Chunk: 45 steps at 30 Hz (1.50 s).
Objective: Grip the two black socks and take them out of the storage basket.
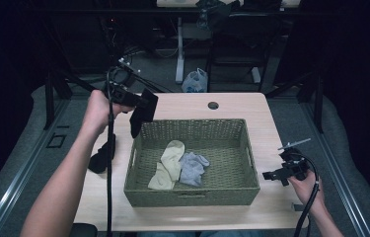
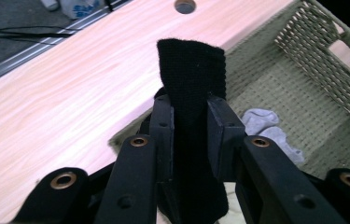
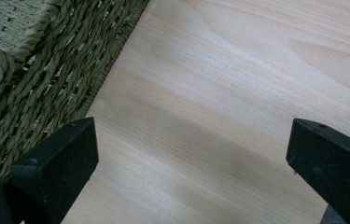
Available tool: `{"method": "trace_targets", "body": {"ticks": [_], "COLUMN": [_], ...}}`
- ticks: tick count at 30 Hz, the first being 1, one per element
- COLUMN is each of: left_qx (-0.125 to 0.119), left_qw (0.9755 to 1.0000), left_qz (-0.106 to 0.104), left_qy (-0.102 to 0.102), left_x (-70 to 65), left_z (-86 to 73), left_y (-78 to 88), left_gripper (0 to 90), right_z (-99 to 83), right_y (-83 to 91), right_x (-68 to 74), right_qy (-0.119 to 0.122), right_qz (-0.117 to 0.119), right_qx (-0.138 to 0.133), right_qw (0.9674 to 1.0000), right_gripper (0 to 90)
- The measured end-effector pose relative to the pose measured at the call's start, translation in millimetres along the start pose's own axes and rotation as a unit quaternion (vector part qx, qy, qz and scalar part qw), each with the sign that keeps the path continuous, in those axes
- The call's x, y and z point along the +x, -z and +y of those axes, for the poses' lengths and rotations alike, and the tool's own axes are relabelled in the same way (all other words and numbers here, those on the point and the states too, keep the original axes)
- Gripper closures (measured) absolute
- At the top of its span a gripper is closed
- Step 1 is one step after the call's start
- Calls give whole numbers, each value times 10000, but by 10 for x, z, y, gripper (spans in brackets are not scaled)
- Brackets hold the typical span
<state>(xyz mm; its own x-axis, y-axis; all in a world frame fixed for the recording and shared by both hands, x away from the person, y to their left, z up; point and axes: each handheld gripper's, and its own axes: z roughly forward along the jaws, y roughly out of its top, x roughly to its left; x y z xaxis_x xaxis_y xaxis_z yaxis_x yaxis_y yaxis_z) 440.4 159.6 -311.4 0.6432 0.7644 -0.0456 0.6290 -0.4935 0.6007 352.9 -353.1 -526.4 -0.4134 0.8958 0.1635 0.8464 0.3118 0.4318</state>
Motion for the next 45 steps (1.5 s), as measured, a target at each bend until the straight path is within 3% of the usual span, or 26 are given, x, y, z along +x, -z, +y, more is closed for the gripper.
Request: {"method": "trace_targets", "body": {"ticks": [9,22,27,38,45], "left_qx": [-94,-8,47,375,621], "left_qw": [9990,9944,9922,9892,9855], "left_qz": [258,552,618,480,387], "left_qy": [360,906,1077,1332,1531], "left_x": [280,633,721,809,858], "left_z": [-248,-678,-802,-1105,-1323], "left_y": [214,238,134,-264,-521], "left_gripper": [746,746,745,744,739], "right_z": [2,-1,-3,-4,-3], "right_y": [5,-6,-4,-2,-2], "right_x": [4,10,6,5,6], "right_qy": [14,-1,-2,-22,-19], "right_qz": [-18,-10,-6,13,2], "right_qx": [9,-12,-10,-11,6], "right_qw": [10000,10000,10000,10000,10000], "right_gripper": [15,15,15,15,15]}}
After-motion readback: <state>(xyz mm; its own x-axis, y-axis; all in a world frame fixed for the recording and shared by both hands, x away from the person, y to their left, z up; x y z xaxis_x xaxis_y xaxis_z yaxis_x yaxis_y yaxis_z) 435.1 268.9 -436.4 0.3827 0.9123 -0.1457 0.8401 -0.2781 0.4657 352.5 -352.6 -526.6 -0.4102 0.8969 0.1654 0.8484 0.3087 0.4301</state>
